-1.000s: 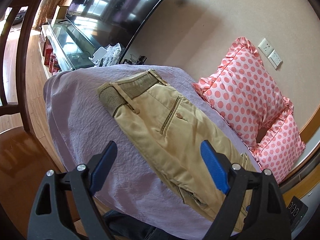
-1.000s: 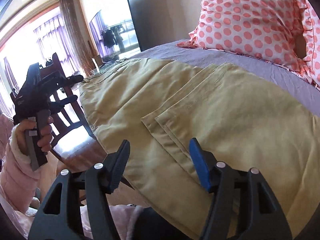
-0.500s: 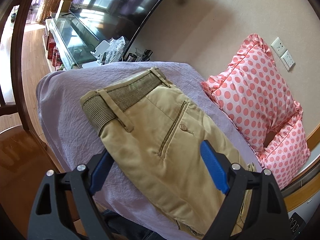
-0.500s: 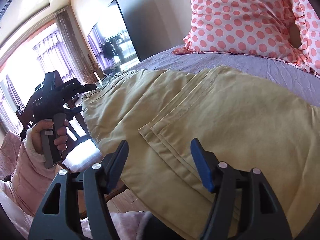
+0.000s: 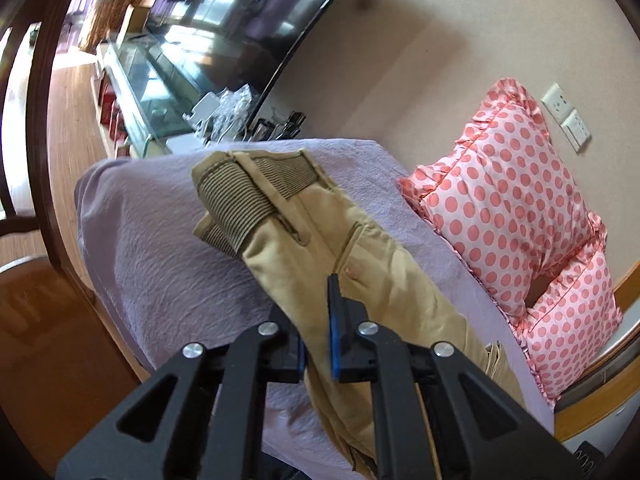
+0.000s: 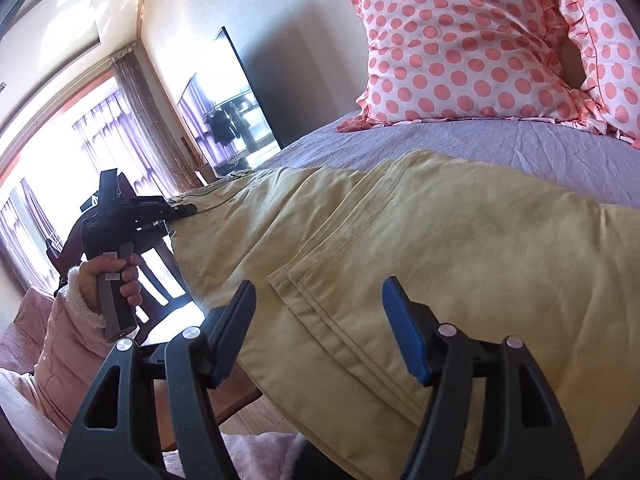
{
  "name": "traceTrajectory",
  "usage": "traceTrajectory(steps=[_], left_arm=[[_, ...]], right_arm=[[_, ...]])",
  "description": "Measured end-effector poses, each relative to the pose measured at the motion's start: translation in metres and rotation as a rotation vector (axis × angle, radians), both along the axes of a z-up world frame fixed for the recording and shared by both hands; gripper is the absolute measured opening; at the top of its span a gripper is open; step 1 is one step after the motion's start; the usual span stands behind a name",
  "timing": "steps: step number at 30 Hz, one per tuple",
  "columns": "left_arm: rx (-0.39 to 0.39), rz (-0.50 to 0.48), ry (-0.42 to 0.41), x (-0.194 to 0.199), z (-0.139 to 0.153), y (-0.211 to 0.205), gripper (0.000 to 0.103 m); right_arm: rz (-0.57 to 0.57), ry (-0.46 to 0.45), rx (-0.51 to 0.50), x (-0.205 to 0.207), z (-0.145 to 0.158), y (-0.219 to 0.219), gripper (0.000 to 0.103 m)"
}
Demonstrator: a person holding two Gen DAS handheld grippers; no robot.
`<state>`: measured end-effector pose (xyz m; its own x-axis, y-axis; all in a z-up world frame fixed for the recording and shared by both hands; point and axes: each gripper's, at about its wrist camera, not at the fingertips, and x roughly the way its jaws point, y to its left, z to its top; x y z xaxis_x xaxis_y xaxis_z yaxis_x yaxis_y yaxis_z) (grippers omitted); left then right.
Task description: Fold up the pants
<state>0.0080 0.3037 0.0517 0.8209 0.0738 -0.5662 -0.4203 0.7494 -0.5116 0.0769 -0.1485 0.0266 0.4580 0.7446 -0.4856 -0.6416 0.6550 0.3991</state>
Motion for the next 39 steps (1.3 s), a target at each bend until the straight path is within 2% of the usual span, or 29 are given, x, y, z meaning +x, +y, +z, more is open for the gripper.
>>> traceTrajectory(steps=[3, 5, 8, 11, 13, 16, 18, 20, 21, 22, 24, 25, 26, 27, 29, 30, 33, 35, 37, 39], left_arm=[[0.139, -0.1, -0.055, 0.014, 0.04, -0.038, 0.007], [0.213, -0.207, -0.102, 0.027, 0.068, -0.075, 0.007], [0.299, -0.428, -0.182, 0.043, 0.101, -0.15, 0.003], [0.372, -0.689, -0.268, 0.046, 0.115, -0.241, 0.003], [0.385, -0.882, -0.294, 0.042, 0.11, -0.301, 0.003], [0.396, -1.134, -0.23, 0.036, 0.074, -0.379, 0.003], [0.449, -1.234, -0.15, 0.032, 0.04, -0.417, 0.003], [0.574, -1.281, -0.088, 0.027, 0.008, -0.443, 0.004], [0.593, -1.308, -0.07, 0.023, -0.002, -0.448, 0.006], [0.607, -1.326, -0.055, 0.019, -0.007, -0.45, 0.008], [0.62, -1.353, -0.082, 0.007, -0.002, -0.443, 0.022], [0.6, -1.382, -0.11, 0.001, 0.007, -0.435, 0.03], [0.561, -1.407, -0.139, -0.006, 0.016, -0.425, 0.054], [0.502, -1.423, -0.17, -0.01, 0.026, -0.412, 0.073], [0.38, -1.389, -0.196, -0.006, 0.045, -0.38, 0.077], [0.353, -1.325, -0.179, 0.002, 0.052, -0.363, 0.077], [0.313, -1.021, -0.068, 0.045, 0.051, -0.292, 0.077], [0.214, -0.873, 0.04, 0.077, 0.036, -0.245, 0.075], [0.165, -0.808, 0.083, 0.095, 0.027, -0.218, 0.072], [0.213, -0.804, 0.09, 0.104, 0.03, -0.213, 0.072]], right_arm=[[-0.038, -0.01, 0.031, 0.003, 0.005, -0.018, 0.067], [-0.078, -0.026, 0.06, 0.003, 0.01, -0.036, 0.068], [-0.174, -0.052, 0.117, 0.002, 0.019, -0.078, 0.072], [-0.32, -0.059, 0.192, -0.001, 0.025, -0.136, 0.074], [-0.431, -0.044, 0.244, -0.003, 0.025, -0.178, 0.074], [-0.558, 0.005, 0.313, -0.008, 0.017, -0.229, 0.075], [-0.6, 0.059, 0.375, -0.01, 0.009, -0.255, 0.075], [-0.614, 0.116, 0.433, -0.009, 0.002, -0.275, 0.08], [-0.614, 0.148, 0.455, -0.006, -0.001, -0.282, 0.081], [-0.603, 0.182, 0.477, -0.002, -0.003, -0.286, 0.083], [-0.556, 0.244, 0.499, 0.006, -0.006, -0.288, 0.084], [-0.531, 0.278, 0.49, 0.013, -0.008, -0.284, 0.084], [-0.506, 0.308, 0.464, 0.021, -0.008, -0.279, 0.083], [-0.493, 0.332, 0.423, 0.028, -0.01, -0.273, 0.083], [-0.489, 0.366, 0.304, 0.041, -0.015, -0.258, 0.078], [-0.486, 0.38, 0.26, 0.047, -0.018, -0.252, 0.077], [-0.473, 0.397, 0.183, 0.06, -0.024, -0.24, 0.073], [-0.478, 0.382, 0.146, 0.064, -0.025, -0.234, 0.07], [-0.499, 0.349, 0.07, 0.063, -0.018, -0.229, 0.07], [-0.538, 0.287, 0.023, 0.057, -0.007, -0.228, 0.07]])
